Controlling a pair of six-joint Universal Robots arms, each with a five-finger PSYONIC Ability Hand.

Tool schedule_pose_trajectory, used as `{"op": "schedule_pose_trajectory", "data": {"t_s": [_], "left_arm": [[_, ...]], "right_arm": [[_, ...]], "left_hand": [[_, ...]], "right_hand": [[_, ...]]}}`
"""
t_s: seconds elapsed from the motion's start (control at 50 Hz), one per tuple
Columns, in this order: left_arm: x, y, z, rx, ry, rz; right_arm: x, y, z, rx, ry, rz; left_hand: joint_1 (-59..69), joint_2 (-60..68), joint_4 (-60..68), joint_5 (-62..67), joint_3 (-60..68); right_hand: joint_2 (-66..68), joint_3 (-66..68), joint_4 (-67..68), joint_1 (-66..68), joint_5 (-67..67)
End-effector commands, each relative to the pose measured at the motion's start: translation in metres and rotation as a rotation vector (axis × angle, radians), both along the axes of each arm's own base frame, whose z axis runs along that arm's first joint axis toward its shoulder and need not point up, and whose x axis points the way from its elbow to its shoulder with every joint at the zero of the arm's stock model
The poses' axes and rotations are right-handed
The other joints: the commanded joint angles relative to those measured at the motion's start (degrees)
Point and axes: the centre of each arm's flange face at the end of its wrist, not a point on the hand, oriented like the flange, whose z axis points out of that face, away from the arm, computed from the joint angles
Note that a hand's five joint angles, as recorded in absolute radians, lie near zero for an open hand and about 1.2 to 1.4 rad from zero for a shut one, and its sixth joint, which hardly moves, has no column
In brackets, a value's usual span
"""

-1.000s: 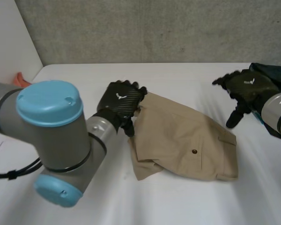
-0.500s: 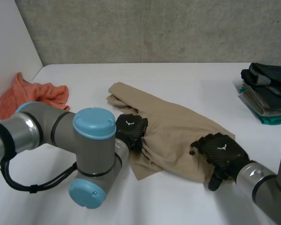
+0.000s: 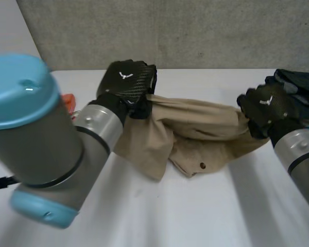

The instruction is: Fold the laundry.

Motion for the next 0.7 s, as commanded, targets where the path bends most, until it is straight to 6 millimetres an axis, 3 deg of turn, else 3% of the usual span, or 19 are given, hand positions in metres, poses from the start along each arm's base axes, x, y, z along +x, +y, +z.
{"op": "schedule_pose_trajectory", "data": {"t_s": [0.02,0.12,0.18,0.2,0.24,0.26,0.3,0.42,0.44,0.5,0.6,0.7], "left_arm": [[0.019,0.032,-0.011,0.043,-0.143,-0.026],[0.027,0.076,-0.05,0.162,-0.342,-0.119],[0.031,0.084,-0.06,0.19,-0.396,-0.133],[0.032,0.086,-0.062,0.195,-0.407,-0.14],[0.031,0.084,-0.059,0.181,-0.402,-0.14],[0.03,0.083,-0.057,0.173,-0.395,-0.138],[0.025,0.078,-0.048,0.139,-0.366,-0.135],[0.024,0.043,-0.024,0.058,-0.27,-0.049],[0.028,0.027,-0.021,0.041,-0.248,-0.008],[0.03,0.008,-0.022,0.018,-0.223,0.035],[0.025,-0.029,-0.05,0.032,-0.231,0.079],[0.027,-0.06,-0.082,0.097,-0.272,0.123]], "right_arm": [[0.001,0.016,0.019,0.081,0.063,0.074],[-0.007,0.034,0.006,0.263,0.213,0.145],[-0.015,0.036,0.004,0.321,0.263,0.153],[-0.016,0.038,0.004,0.339,0.275,0.16],[-0.015,0.035,0.006,0.331,0.272,0.159],[-0.015,0.033,0.008,0.321,0.264,0.154],[-0.015,0.02,0.014,0.29,0.216,0.124],[-0.016,-0.003,0.033,0.255,0.036,0.067],[-0.016,-0.01,0.03,0.276,0.007,0.057],[-0.013,-0.022,0.022,0.313,-0.012,0.052],[-0.008,-0.046,-0.002,0.388,-0.015,0.03],[-0.006,-0.056,-0.022,0.445,-0.019,0.024]], "left_hand": [[15.12,11.65,11.43,13.01,11.97],[15.12,11.65,11.43,13.01,11.97],[15.12,11.65,11.43,13.01,11.97],[-6.17,-9.64,-9.86,-8.29,-9.32],[-38.7,-42.17,-42.39,-40.82,-41.86],[-45.18,-48.65,-48.87,-47.29,-48.33],[-45.24,-48.71,-48.93,-47.36,-48.4],[-45.41,-48.88,-49.1,-47.53,-48.56],[-45.41,-48.88,-49.1,-47.53,-48.56],[-45.24,-48.71,-48.93,-47.36,-48.4],[-45.07,-48.54,-48.76,-47.19,-48.23],[-44.4,-47.87,-48.09,-46.52,-47.55]], "right_hand": [[12.67,12.21,11.59,16.47,12.2],[12.67,12.21,11.59,16.47,12.2],[8.74,8.27,7.65,12.53,8.26],[-17.78,-18.24,-18.87,-13.99,-18.26],[-38.16,-38.62,-39.24,-34.36,-38.63],[-41.06,-41.53,-42.15,-37.27,-41.54],[-47.12,-47.59,-48.21,-43.33,-47.6],[-50.18,-50.64,-51.27,-46.38,-50.65],[-50.01,-50.47,-51.1,-46.22,-50.49],[-50.01,-50.47,-51.1,-46.21,-50.49],[-50.01,-50.47,-51.1,-46.21,-50.49],[-50.01,-50.47,-51.1,-46.21,-50.49]]}}
